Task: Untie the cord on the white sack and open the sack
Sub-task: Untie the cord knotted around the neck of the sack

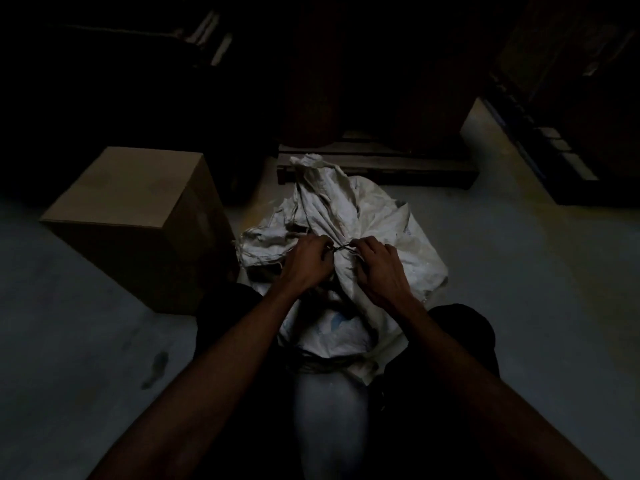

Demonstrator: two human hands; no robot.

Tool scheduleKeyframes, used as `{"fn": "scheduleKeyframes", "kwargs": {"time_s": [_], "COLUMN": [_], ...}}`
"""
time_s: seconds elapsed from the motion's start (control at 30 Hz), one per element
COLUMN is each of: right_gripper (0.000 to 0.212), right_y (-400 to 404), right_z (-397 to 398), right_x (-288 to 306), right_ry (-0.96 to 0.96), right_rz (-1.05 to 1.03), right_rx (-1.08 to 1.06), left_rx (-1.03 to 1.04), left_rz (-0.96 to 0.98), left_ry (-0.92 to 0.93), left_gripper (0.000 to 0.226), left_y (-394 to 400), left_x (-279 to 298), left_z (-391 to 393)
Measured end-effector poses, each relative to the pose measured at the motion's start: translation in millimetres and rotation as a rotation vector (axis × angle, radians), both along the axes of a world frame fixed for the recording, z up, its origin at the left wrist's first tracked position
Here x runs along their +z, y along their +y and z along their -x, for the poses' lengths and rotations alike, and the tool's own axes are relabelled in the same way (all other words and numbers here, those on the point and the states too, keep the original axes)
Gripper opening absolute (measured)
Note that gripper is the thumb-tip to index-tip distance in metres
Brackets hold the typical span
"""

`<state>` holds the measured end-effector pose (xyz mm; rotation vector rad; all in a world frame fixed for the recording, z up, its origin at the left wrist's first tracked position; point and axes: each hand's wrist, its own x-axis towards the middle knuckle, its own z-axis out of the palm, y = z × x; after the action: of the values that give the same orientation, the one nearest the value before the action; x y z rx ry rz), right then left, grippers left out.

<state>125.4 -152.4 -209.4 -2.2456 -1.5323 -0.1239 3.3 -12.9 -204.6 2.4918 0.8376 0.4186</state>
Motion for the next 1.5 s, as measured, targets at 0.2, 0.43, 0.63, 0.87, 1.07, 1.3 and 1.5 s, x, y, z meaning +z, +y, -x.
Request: {"fn": "scheduleKeyframes", "kwargs": {"time_s": [0.2,0.43,0.63,0.87,1.07,1.3,1.5], "right_gripper": [0.032,0.023,0.02,0.018,0.021,0.021,0.018], "right_y": [22.7,28.2,29.2,24.0,13.6,8.6,5.4], "right_z": [-3.0,-7.6,-5.2,0.4,0.0,-9.9,-20.3], "right_x": [-20.0,-25.5,-23.0,-18.6,-14.1,-16.8,-20.1], "right_ry": [0.07,0.126,0.166,0.212,0.216,0.21,0.199], "right_rz": [-0.095,-0.11,-0.107,-0.116,-0.126,-0.145,-0.114], "right_rx": [-0.077,-0.091,-0.117,-0.106,-0.097,-0.103,-0.11], "left_rx": [0.016,-0.039,-0.027,-0.04,0.036,0.074,-0.042], "left_rz": [-0.044,-0.04,-0.027,-0.006,0.077,0.092,0.085], "left_ry": [-0.021,-0.024,-0.028,0.029,-0.084,-0.119,-0.001], "left_gripper": [0.012,0.021,0.021,0.013,0.005,0.012,0.026], "left_y": [5.4,6.0,2.3,-1.2,-10.7,-14.1,-6.3], "left_x": [-19.9,-25.1,-27.2,-32.0,-31.6,-27.4,-24.1], "left_z": [-13.6,-16.5,-20.5,-18.9,-20.1,-27.6,-41.4]}}
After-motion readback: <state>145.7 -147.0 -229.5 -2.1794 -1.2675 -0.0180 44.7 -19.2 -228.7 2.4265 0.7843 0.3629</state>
